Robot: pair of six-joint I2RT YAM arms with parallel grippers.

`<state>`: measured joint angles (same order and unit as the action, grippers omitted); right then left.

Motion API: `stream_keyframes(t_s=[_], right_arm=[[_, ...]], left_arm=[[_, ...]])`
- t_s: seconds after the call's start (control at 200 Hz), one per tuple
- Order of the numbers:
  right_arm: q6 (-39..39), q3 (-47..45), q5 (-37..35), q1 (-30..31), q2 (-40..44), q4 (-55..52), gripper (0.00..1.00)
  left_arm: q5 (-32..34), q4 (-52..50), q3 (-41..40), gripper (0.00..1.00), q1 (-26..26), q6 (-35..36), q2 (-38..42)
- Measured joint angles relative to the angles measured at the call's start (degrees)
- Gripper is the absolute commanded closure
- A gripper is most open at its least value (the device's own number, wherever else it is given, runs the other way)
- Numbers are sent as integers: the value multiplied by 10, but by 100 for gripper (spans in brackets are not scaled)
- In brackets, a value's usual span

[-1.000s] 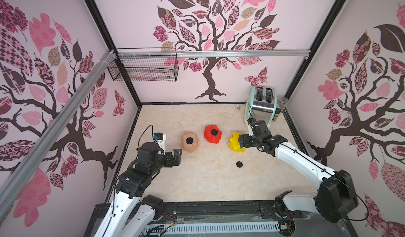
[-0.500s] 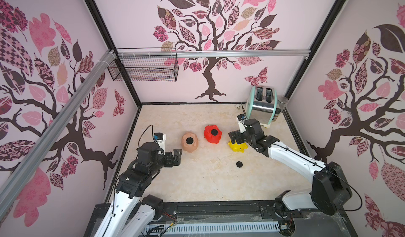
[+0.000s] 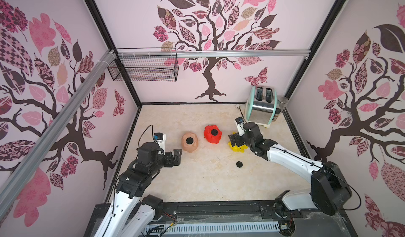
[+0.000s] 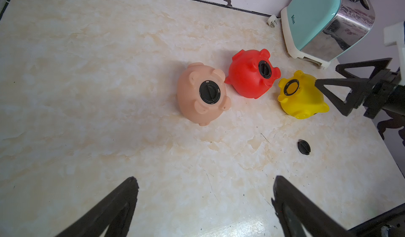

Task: Close piggy banks
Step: Turn over the piggy bank at the center of the board.

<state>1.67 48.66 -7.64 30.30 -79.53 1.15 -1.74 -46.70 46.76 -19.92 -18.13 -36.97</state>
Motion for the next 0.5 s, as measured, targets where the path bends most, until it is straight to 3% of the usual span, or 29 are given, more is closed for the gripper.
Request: stream_keyframes(t_s=[0.5], right_arm=[[9, 1, -14, 18, -26, 8, 0]], left_arm=[[0, 0, 0, 2, 0, 0, 0]])
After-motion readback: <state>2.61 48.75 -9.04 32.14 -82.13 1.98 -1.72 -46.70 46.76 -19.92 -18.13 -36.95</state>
